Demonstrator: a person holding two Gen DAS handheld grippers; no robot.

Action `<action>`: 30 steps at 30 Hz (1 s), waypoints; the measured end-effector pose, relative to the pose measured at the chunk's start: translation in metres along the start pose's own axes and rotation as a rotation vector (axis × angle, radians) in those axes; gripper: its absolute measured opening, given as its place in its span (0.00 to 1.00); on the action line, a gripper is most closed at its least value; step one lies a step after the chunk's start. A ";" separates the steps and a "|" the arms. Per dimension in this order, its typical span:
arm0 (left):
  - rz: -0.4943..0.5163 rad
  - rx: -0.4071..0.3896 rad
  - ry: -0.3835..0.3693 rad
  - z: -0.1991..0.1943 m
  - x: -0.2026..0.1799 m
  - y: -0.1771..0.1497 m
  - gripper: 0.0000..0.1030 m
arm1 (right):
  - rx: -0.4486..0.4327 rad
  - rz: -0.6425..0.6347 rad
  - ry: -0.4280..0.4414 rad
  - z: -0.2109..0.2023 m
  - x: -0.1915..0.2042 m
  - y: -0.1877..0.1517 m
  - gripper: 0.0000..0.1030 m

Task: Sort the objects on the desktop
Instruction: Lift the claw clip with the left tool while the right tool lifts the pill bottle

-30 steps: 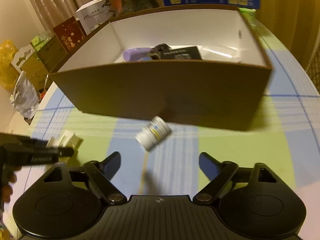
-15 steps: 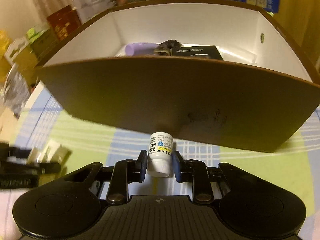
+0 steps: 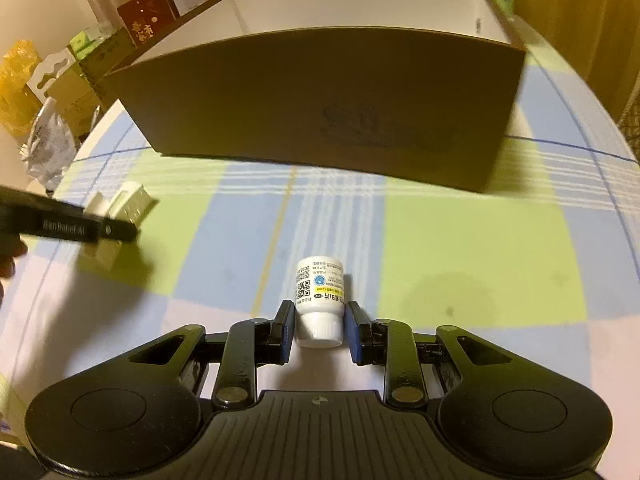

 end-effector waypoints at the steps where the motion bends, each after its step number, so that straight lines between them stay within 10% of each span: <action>1: 0.006 -0.001 -0.003 0.000 -0.002 0.000 0.37 | -0.002 0.002 -0.008 -0.002 -0.002 -0.002 0.23; 19: 0.064 0.016 -0.022 -0.016 -0.033 -0.036 0.36 | -0.037 -0.072 -0.059 -0.011 -0.001 -0.015 0.42; 30: 0.066 0.005 -0.007 -0.024 -0.035 -0.050 0.36 | -0.043 -0.148 -0.096 0.000 0.002 -0.005 0.29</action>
Point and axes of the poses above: each gripper's, at about its wrist camera, not at the fingertips, and z roughly the way its jaws point, x to its left, y to its top, the point moved 9 cm from there along z, roughly the way its jaws point, and after that the axes turned 12 degrees about -z, right-handed, at the moved point
